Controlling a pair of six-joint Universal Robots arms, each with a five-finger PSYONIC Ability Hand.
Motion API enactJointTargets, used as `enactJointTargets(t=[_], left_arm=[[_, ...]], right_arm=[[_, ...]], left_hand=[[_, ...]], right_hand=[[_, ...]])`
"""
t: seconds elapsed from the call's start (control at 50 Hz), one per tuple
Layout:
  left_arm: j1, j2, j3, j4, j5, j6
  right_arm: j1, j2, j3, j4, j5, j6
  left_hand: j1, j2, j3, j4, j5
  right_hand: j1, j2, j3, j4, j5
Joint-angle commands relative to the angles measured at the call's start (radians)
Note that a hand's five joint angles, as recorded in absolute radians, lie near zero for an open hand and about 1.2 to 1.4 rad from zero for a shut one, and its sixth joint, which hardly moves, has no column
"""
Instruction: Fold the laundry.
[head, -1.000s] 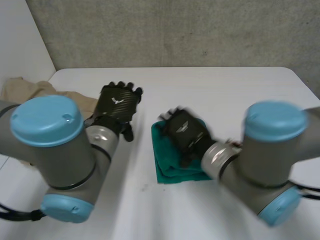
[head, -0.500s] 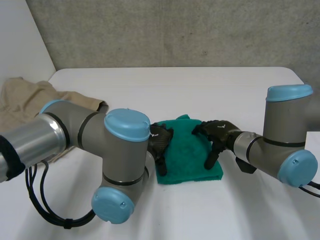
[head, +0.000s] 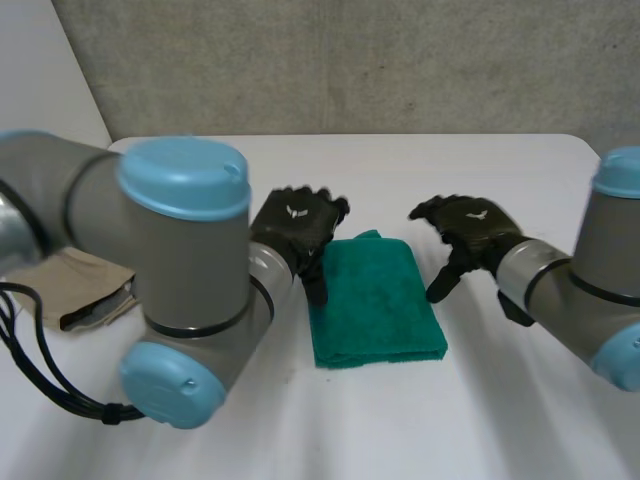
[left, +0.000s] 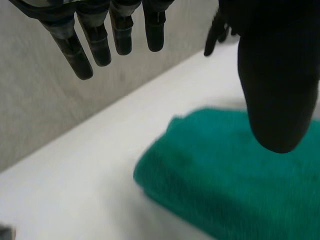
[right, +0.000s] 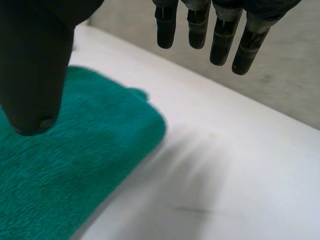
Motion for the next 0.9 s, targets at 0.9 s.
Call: enactJointTargets(t=[0.9], left_arm=[[0.071,0.153,-0.05,-0.001,0.262,-0.008]], right_arm=[[-0.012,0.123,0.223,-0.203,-0.081,0.192]], left_hand=[[-0.057,-0.035,-0.04,-0.031,-0.036]], right_hand=[[0.212,0.191,0.191,0.176,0.174]])
